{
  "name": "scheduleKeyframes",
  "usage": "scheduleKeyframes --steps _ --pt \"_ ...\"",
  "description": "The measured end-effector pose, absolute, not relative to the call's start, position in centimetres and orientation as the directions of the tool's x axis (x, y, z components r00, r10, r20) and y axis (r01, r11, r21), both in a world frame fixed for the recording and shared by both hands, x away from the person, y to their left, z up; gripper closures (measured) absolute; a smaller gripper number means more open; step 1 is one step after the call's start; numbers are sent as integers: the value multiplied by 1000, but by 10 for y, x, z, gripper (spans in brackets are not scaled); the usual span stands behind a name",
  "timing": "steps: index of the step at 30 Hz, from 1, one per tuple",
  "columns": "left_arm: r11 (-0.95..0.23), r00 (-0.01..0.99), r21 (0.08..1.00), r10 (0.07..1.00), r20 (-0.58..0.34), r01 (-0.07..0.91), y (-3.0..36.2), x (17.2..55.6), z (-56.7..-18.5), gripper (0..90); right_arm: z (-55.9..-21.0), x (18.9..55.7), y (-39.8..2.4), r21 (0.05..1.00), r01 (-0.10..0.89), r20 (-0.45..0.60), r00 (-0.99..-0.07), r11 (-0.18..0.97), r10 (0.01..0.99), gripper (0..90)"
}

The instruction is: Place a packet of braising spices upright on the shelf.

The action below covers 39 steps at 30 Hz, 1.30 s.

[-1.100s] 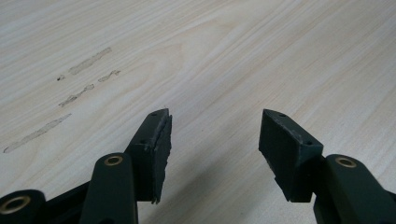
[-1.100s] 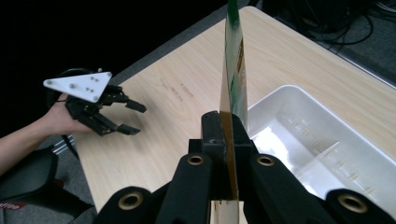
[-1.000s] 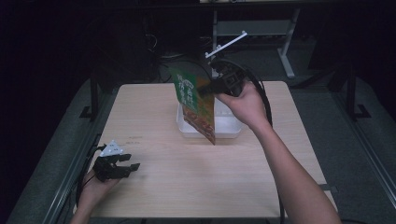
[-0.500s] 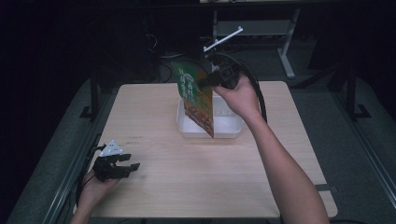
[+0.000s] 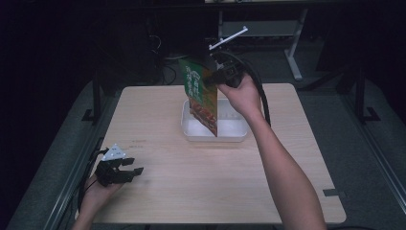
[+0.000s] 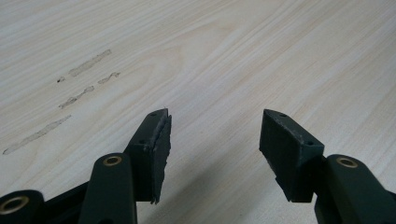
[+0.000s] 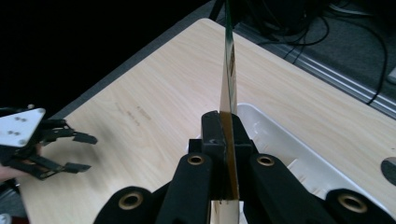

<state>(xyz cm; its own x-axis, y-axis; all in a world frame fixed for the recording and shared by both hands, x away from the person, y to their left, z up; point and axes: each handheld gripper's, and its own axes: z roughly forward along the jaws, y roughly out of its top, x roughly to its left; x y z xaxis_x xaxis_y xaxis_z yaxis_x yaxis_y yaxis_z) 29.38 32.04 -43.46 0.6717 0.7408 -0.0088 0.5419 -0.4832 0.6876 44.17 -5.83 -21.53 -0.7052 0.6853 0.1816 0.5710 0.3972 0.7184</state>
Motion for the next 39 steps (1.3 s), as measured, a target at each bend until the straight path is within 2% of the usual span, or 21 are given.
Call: scheduleKeyframes --steps 39 --pt "-481 673 691 740 -9 539 320 294 -434 424 -246 463 -42 726 553 105 -677 409 728 895"
